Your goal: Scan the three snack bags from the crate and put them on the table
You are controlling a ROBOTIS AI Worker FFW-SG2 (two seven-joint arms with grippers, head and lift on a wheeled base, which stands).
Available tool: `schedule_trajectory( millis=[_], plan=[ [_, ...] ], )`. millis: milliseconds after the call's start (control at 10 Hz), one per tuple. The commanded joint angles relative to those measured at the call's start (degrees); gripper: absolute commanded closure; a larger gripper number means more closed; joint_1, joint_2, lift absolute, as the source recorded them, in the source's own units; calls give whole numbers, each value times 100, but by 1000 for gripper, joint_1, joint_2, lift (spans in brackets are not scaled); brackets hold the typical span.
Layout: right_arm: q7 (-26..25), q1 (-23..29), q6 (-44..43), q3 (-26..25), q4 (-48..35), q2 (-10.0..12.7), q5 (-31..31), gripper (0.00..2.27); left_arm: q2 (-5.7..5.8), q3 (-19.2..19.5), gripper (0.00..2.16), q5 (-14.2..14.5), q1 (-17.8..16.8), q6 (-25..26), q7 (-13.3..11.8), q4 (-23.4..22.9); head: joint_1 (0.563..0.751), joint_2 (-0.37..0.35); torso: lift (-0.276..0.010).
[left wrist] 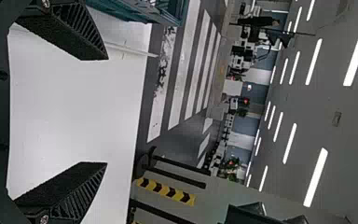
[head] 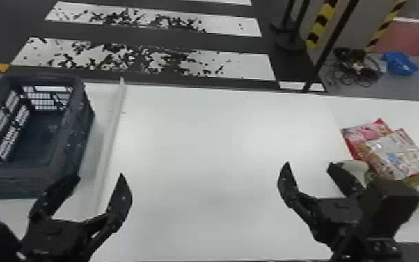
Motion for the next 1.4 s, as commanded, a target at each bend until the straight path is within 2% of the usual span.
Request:
schedule_trajectory(
  millis=[0,400,900,1300],
  plan=[
    [-10,27,-8,0,-73,28,1,93,-2,-4,63,1,10,-63,1,10,695,-117,-94],
    [-142,80,-219,8,-100,28,1,97,-19,-39,63,-26,-7,-309,-35,150,695,-121,-94],
    [-186,63,-324,79,-100,37,1,97,-2,-13,63,-35,-25,-309,-70,159,695,-121,-94],
    [-186,63,-430,96,-65,-24,1,97,-37,-21,63,-35,-69,-291,-149,203,695,-118,-94]
  ],
)
